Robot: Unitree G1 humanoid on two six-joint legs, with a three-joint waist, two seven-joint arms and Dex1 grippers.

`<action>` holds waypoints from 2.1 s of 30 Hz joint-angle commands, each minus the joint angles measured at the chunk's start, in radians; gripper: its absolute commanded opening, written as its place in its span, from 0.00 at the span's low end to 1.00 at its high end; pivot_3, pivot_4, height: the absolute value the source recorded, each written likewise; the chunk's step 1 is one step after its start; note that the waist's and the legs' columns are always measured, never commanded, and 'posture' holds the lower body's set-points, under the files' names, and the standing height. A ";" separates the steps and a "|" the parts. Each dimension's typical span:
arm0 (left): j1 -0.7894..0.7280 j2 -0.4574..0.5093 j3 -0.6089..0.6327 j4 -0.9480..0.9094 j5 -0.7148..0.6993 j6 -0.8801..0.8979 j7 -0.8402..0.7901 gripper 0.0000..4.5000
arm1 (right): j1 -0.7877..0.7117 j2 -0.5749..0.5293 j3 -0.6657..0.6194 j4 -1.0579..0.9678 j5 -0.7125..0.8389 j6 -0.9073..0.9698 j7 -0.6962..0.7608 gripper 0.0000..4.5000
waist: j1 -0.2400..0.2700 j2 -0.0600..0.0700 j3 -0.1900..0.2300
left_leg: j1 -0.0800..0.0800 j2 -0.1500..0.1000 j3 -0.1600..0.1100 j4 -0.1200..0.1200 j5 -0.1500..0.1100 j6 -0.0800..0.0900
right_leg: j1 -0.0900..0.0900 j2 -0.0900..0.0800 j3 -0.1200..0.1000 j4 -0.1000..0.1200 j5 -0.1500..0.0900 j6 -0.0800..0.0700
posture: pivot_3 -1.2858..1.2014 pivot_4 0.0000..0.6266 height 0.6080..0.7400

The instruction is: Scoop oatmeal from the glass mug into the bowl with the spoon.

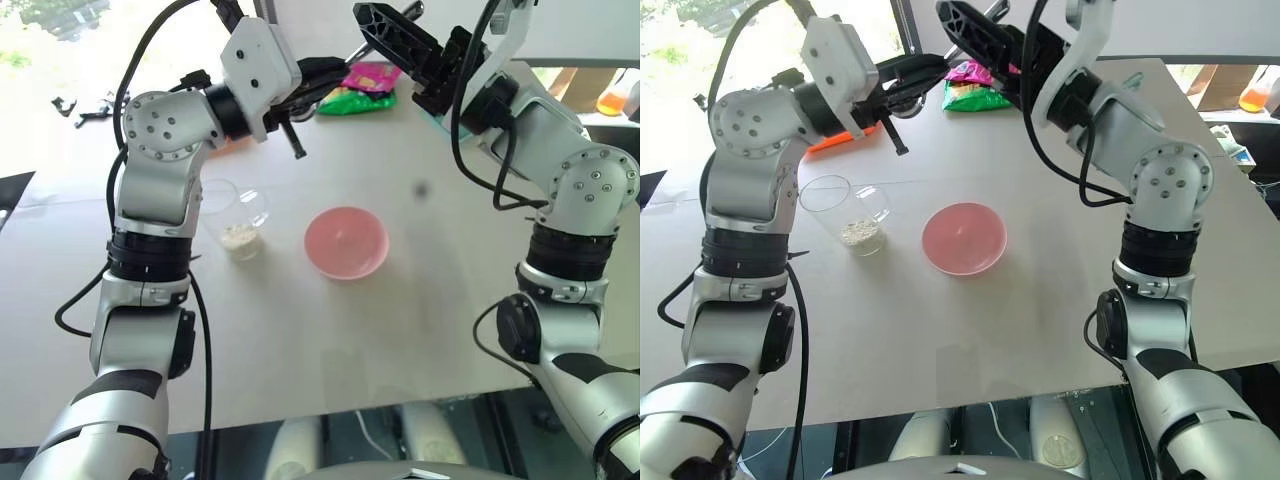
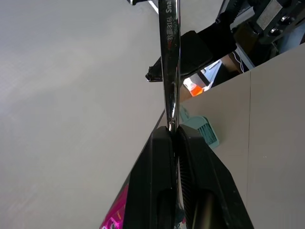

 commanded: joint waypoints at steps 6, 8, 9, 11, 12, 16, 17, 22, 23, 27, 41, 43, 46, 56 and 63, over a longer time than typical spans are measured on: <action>-0.008 0.017 0.028 -0.048 -0.013 -0.021 -0.003 0.00 | 0.001 -0.006 -0.009 -0.026 0.013 -0.005 0.017 0.24 | 0.000 0.000 0.000 | 0.000 0.000 0.000 0.000 0.000 0.000 | 0.000 0.000 0.000 0.000 0.000 0.000 | 0.52 0.24 1.00; -0.004 0.019 0.028 -0.048 -0.013 -0.026 -0.007 0.00 | 0.003 -0.004 -0.007 -0.031 0.015 -0.005 0.018 0.02 | 0.000 0.000 0.000 | 0.000 0.000 0.000 0.000 0.000 0.000 | 0.000 0.000 0.000 0.000 0.000 0.000 | 0.52 0.24 1.00; -0.002 0.020 0.028 -0.048 -0.012 -0.029 -0.008 0.00 | 0.003 -0.004 -0.006 -0.032 0.014 -0.004 0.017 0.01 | 0.000 0.000 0.000 | 0.000 0.000 0.000 0.000 0.000 0.000 | 0.000 0.000 0.000 0.000 0.000 0.000 | 0.52 0.24 1.00; 0.002 0.024 0.026 -0.047 -0.007 -0.041 -0.013 0.00 | 0.003 -0.005 -0.006 -0.033 0.020 0.002 0.017 0.01 | 0.000 0.000 0.000 | 0.000 0.000 0.000 0.000 0.000 0.000 | 0.000 0.000 0.000 0.000 0.000 0.000 | 0.52 0.24 1.00; 0.002 0.025 0.026 -0.047 -0.006 -0.044 -0.014 0.00 | 0.004 -0.006 -0.005 -0.035 0.022 0.005 0.017 0.01 | 0.000 0.000 0.000 | 0.000 0.000 0.000 0.000 0.000 0.000 | 0.000 0.000 0.000 0.000 0.000 0.000 | 0.52 0.24 1.00; 0.009 0.025 0.030 -0.037 -0.003 -0.052 -0.003 0.00 | 0.004 -0.005 -0.008 -0.034 0.033 0.015 0.006 0.01 | 0.000 0.000 0.000 | 0.000 0.000 0.000 0.000 0.000 0.000 | 0.000 0.000 0.000 0.000 0.000 0.000 | 0.52 0.24 1.00; 0.010 0.026 0.032 -0.035 -0.007 -0.046 -0.003 0.00 | 0.004 -0.005 -0.010 -0.033 0.035 0.017 0.002 0.01 | 0.000 0.000 0.000 | 0.000 0.000 0.000 0.000 0.000 0.000 | 0.000 0.000 0.000 0.000 0.000 0.000 | 0.52 0.24 1.00; 0.022 0.028 0.065 -0.064 -0.071 0.047 0.004 0.24 | -0.004 -0.009 -0.033 -0.007 0.034 0.014 -0.025 0.00 | -0.001 0.000 0.000 | 0.000 0.000 0.000 0.000 0.000 0.000 | 0.000 0.000 0.000 0.000 0.000 0.000 | 0.52 0.24 1.00; 0.020 0.031 0.077 -0.076 -0.089 0.099 0.015 0.35 | -0.008 -0.011 -0.041 0.002 0.034 0.011 -0.032 0.00 | -0.001 0.000 0.000 | 0.000 0.000 0.000 0.000 0.000 0.000 | 0.000 0.000 0.000 0.000 0.000 0.000 | 0.52 0.24 1.00; 0.024 0.097 0.166 -0.150 -0.227 0.354 0.005 0.66 | -0.022 -0.038 -0.072 0.039 0.029 0.005 -0.043 0.00 | -0.004 0.000 0.000 | 0.000 0.000 0.000 0.001 0.000 0.000 | 0.000 0.000 0.000 0.000 0.000 0.000 | 0.52 0.24 1.00; 0.824 0.190 1.013 -0.388 -0.575 0.815 0.075 0.66 | 0.073 -0.137 -0.164 0.084 0.020 0.016 -0.091 0.00 | -0.035 0.002 0.000 | 0.003 0.005 0.006 -0.005 0.000 0.000 | -0.002 0.002 0.005 -0.001 0.000 0.000 | 0.52 0.24 1.00; 0.932 0.139 1.049 -0.425 -0.582 0.788 0.092 0.66 | 0.098 -0.138 -0.169 0.073 0.017 0.020 -0.103 0.00 | -0.024 0.002 0.000 | 0.003 0.005 0.007 -0.005 0.000 0.000 | -0.001 0.002 0.005 -0.001 0.000 0.000 | 0.52 0.24 1.00; 1.104 0.020 0.989 -0.546 -0.558 0.723 0.094 0.66 | 0.121 -0.133 -0.168 0.059 0.018 0.022 -0.115 0.00 | -0.005 0.003 -0.001 | 0.004 0.004 0.008 -0.004 0.000 0.000 | -0.001 0.000 0.007 -0.001 0.000 0.000 | 0.52 0.24 1.00; 1.129 -0.109 0.829 -0.547 -0.459 0.567 0.293 0.66 | 0.142 -0.128 -0.158 0.029 0.030 0.037 -0.130 0.00 | 0.048 0.003 -0.001 | 0.004 0.004 0.008 -0.001 -0.003 0.004 | -0.001 0.001 0.006 0.002 0.000 0.000 | 0.52 0.24 1.00; 0.981 -0.019 0.741 -0.436 -0.425 0.585 0.370 0.66 | 0.161 -0.124 -0.157 0.002 0.037 0.040 -0.137 0.00 | 0.048 0.002 -0.001 | 0.003 0.004 0.008 -0.001 -0.002 0.004 | -0.001 0.001 0.006 0.001 0.000 0.000 | 0.52 0.24 1.00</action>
